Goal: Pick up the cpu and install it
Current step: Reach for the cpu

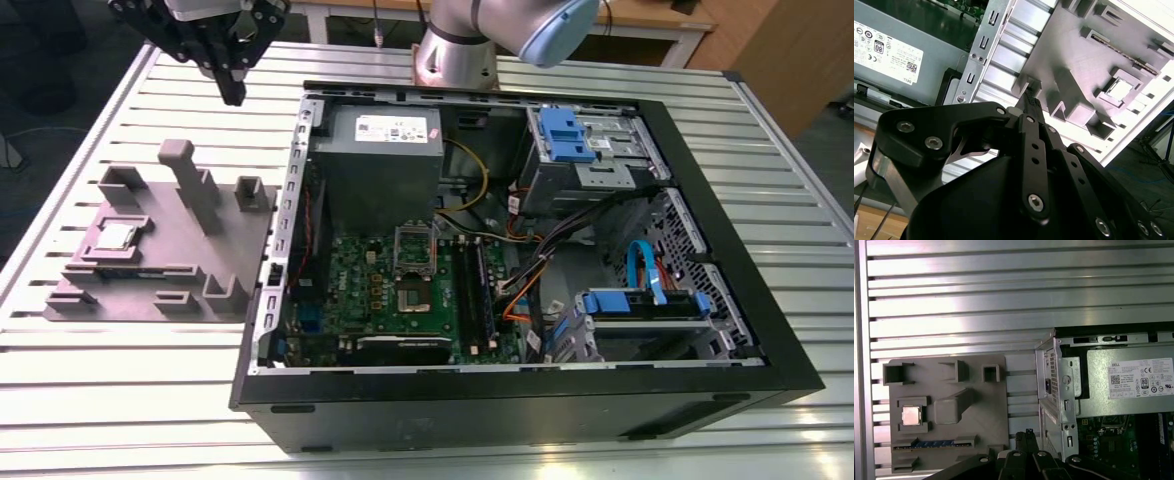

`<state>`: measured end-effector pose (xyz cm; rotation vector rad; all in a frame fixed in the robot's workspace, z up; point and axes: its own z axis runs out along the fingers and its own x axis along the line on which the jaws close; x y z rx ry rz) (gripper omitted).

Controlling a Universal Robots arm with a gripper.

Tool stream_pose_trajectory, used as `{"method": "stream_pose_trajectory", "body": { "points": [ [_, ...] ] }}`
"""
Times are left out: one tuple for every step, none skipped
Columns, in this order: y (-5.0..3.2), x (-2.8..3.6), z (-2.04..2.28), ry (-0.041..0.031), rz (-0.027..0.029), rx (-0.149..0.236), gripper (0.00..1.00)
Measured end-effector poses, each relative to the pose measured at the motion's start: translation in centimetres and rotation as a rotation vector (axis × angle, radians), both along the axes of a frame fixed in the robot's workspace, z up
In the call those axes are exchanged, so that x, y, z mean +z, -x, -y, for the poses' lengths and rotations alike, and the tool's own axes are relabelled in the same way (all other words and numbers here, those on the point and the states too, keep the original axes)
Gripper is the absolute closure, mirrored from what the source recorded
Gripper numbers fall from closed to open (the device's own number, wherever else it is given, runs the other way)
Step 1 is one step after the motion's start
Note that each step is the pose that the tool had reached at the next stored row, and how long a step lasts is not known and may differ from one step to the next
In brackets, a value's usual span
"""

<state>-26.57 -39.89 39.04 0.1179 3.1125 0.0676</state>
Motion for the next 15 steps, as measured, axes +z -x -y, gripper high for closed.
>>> {"method": "stream_pose_trajectory", "body": {
  "points": [
    [0.02, 0.00, 0.00, 0.0000, 0.0000, 0.000, 0.90],
    [0.03, 0.00, 0.00, -0.0001, 0.0000, 0.000, 0.90],
    [0.05, 0.00, 0.00, 0.0000, 0.0000, 0.000, 0.90],
    [0.07, 0.00, 0.00, 0.0000, 0.0000, 0.000, 0.90],
    [0.09, 0.00, 0.00, 0.0000, 0.0000, 0.000, 0.90],
    [0.11, 0.00, 0.00, 0.0000, 0.0000, 0.000, 0.90],
    [0.13, 0.00, 0.00, 0.0000, 0.0000, 0.000, 0.90],
    [0.16, -0.01, 0.00, 0.0000, 0.0000, 0.000, 0.90],
    [0.18, -0.01, 0.00, 0.0000, 0.0001, 0.000, 0.90],
    [0.20, -0.01, 0.00, -0.0001, 0.0001, 0.000, 0.90],
    [0.22, -0.01, 0.00, 0.0000, 0.0000, 0.000, 0.90],
    [0.24, 0.00, 0.00, 0.0001, 0.0000, 0.000, 0.90],
    [0.26, -0.01, 0.00, 0.0000, 0.0000, 0.000, 0.90],
    [0.28, -0.01, 0.00, 0.0000, 0.0000, 0.000, 0.90],
    [0.30, -0.01, 0.00, 0.0000, 0.0000, 0.000, 0.90]
  ]
}}
